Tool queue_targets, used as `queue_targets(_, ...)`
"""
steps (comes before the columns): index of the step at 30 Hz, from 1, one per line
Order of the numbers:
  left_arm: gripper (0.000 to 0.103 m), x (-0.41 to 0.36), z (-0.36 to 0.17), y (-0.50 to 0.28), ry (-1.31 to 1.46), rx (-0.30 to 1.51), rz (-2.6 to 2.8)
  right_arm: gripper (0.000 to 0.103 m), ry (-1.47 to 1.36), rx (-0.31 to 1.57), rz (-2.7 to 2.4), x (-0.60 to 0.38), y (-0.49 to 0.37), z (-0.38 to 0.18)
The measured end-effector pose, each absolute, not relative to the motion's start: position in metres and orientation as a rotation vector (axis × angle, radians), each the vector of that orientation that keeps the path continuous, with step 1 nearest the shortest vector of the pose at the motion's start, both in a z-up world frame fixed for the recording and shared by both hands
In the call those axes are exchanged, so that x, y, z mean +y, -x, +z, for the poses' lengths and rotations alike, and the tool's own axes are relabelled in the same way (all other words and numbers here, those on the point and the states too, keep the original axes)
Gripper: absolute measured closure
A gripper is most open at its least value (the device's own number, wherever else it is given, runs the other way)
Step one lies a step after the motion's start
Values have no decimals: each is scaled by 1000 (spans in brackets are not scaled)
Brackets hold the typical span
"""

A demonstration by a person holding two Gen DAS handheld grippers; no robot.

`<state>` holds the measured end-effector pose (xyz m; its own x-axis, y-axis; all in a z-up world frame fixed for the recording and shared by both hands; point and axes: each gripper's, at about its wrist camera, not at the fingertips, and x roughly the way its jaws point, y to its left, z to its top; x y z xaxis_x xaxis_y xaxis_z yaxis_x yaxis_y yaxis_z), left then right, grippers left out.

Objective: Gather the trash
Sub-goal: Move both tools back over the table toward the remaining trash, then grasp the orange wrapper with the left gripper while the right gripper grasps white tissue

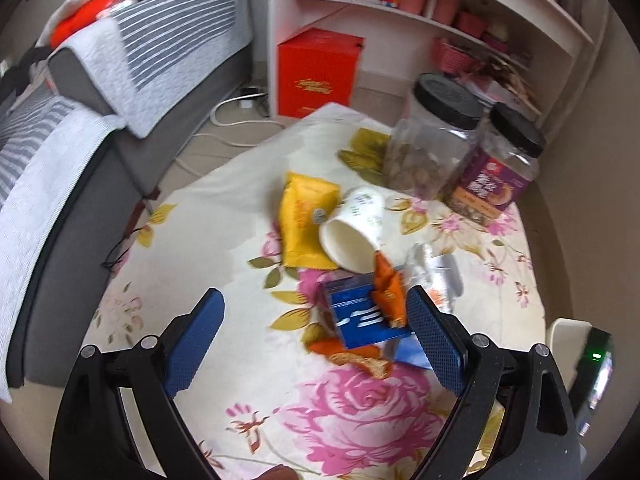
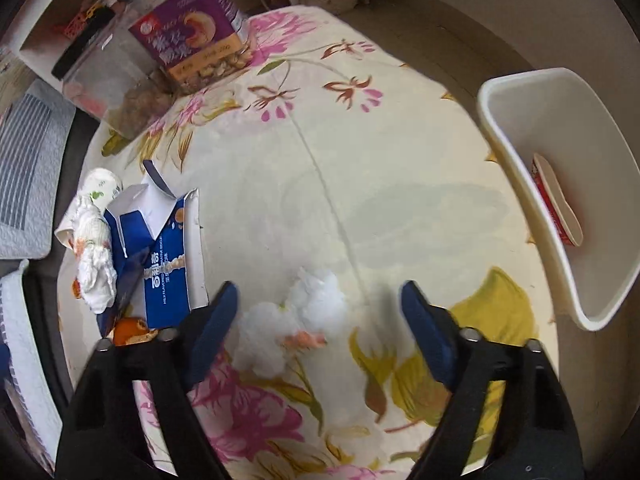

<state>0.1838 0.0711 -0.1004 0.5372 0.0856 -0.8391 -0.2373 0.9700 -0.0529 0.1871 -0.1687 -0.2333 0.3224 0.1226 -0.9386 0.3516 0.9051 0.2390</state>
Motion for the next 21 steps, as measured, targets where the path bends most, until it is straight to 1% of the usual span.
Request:
queue_targets(1,14,68,-101,-187,168,986,180,49,-434,1254,-147,-167,-190,-237)
queue_targets(2,14,64,-102,-189,168,987,166,60,-434,1261,-122,-163,-192,-240)
queue_targets(3,14,60,-103,-193,166,990,157,61,-432,1261,-106,-161,-194,-241)
queue_targets(4,14,58,-104,-196,164,994,150,63,-396,1246,-106,-156,-194,-239)
queue_targets(7,14,53,-112,-205,151,1038,130,66,-345,1206,-64,-150,-191,-225)
queue_targets(10,14,59,-131,-211,136,1154,179,66,-353,1167,-32,-154,-189,-209)
queue_targets(14,14,72,-165,-209,216,1334,175,65,-377,1131,-12,-169,-187,-190)
queue_targets(17,15,65,-178,-202,215,1384,164,65,-396,1119,1,-177,-185,-182)
queue_targets(21,16,53,-191,-204,230,1395,160,65,-401,1107,6,-179,-186,-178)
